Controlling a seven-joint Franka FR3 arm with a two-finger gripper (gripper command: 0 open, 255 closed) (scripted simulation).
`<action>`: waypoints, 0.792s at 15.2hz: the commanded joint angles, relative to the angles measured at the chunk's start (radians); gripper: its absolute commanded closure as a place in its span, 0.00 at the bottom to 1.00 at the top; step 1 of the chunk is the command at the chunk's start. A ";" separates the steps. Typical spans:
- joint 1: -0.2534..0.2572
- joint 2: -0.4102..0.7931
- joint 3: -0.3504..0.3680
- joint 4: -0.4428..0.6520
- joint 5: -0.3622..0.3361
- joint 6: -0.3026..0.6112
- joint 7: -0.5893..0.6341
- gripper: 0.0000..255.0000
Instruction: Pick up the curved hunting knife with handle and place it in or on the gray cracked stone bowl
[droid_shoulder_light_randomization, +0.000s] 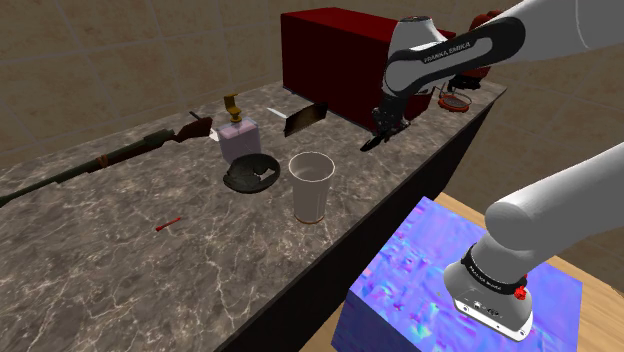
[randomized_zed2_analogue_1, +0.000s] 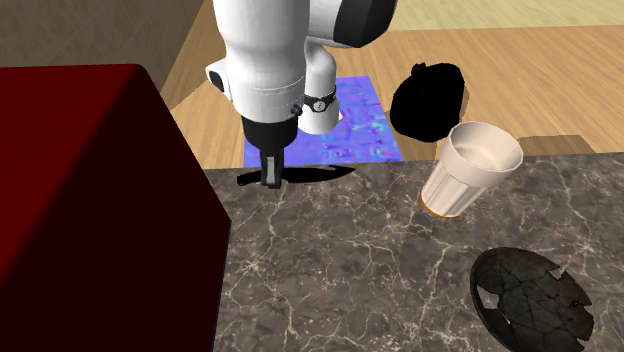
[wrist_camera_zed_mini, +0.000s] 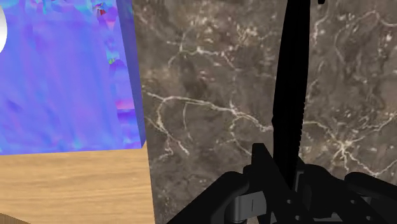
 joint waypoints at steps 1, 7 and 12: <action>0.001 -0.012 -0.002 0.017 0.003 -0.029 -0.003 1.00; 0.020 -0.001 0.031 0.071 0.010 -0.075 0.044 1.00; 0.059 0.086 0.120 0.159 0.004 -0.082 0.179 1.00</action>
